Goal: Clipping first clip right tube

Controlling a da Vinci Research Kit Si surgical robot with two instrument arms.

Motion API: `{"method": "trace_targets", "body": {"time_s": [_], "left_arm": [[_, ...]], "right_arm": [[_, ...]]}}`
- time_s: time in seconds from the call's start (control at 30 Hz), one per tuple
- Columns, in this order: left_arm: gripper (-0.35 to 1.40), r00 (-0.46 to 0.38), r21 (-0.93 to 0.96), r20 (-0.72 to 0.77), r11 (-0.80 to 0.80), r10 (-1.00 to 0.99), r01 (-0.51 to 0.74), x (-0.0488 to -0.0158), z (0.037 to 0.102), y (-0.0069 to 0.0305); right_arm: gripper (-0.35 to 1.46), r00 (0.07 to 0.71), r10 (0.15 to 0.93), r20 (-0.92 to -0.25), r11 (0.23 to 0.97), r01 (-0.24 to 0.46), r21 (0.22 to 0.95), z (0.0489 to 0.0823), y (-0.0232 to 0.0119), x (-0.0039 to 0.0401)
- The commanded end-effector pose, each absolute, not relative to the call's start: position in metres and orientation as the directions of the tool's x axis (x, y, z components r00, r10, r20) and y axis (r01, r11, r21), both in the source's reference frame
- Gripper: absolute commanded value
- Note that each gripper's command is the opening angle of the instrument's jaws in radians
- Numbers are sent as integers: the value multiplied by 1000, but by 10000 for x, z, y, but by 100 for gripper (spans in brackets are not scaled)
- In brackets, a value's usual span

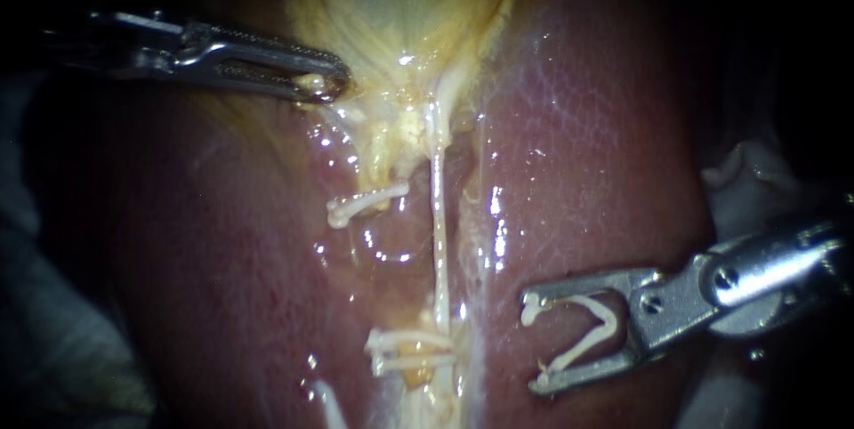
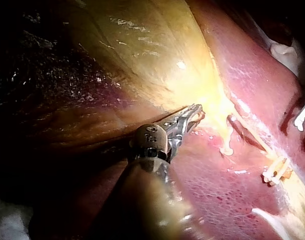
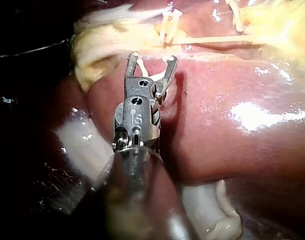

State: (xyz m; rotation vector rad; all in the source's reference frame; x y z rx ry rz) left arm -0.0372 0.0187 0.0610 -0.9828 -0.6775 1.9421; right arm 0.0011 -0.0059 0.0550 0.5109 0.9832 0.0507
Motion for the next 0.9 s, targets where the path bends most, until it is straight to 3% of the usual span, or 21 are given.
{"method": "trace_targets", "body": {"time_s": [0.03,0.4,0.8,0.9], "left_arm": [[-35,-345,-746,-380,-505,858,-433,-370,608,188],[-35,-318,-734,-386,-497,866,-464,-321,545,216],[-35,-317,-730,-390,-500,865,-466,-321,543,215],[-35,-317,-730,-390,-500,865,-467,-321,543,215]], "right_arm": [[50,563,267,-782,881,186,435,550,-59,11],[50,563,267,-782,881,186,435,550,-59,11],[50,562,274,-781,881,179,438,551,-52,19],[50,556,308,-772,873,157,461,555,-48,24]]}}
